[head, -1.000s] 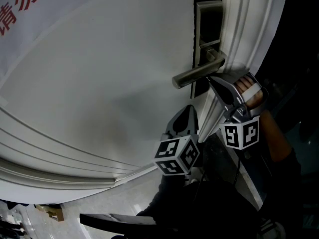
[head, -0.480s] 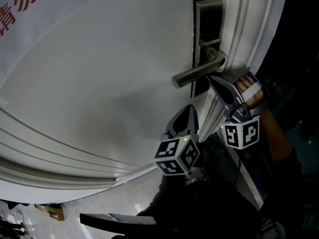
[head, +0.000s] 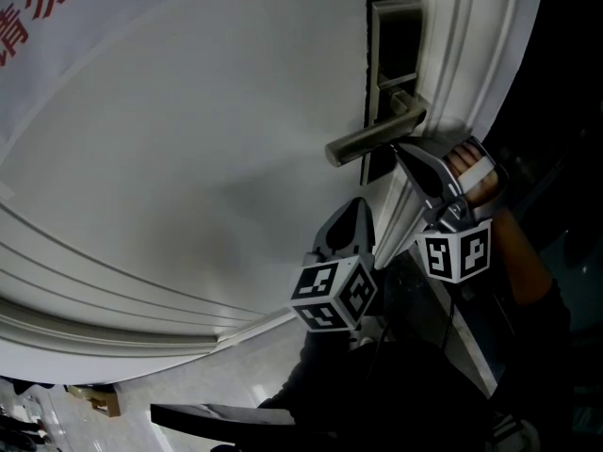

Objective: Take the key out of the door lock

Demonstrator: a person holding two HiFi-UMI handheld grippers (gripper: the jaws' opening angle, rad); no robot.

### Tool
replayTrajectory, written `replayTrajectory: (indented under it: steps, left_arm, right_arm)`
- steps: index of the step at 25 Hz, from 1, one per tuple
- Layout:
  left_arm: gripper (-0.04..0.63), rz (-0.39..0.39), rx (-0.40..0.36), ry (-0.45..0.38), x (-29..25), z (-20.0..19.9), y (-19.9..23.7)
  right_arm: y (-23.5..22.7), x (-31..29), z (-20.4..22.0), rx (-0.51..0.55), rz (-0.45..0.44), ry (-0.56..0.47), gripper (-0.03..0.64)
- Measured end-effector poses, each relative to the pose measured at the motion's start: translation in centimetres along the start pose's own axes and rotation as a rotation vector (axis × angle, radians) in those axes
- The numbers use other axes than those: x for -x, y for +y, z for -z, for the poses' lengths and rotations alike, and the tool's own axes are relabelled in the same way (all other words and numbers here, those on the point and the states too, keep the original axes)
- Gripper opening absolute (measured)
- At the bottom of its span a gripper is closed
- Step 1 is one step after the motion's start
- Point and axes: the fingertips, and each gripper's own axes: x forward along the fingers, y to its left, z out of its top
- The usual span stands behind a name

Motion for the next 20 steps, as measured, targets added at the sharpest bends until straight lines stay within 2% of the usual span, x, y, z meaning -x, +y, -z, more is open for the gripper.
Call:
replayTrajectory:
  steps: [6, 14, 20]
  left_arm:
    - [0.0, 0.0, -0.002, -0.004, -0.1, -0.2, 0.1]
    - [0.0, 0.007, 0.0, -0.003, -0.2, -0.2, 0.0]
    - [-0.002, 0.02, 0.0, 0.005, -0.4, -0.1, -0.1]
  right_arm:
    - [0.1, 0.0, 0.0, 0.033, 0.006, 0.001, 0.011]
    - [-0.1, 0.0, 0.0, -0.044, -0.017, 0.009, 0.011]
    - [-0.2, 1.4, 0.0, -0.023, -0.026, -0.002, 0.011]
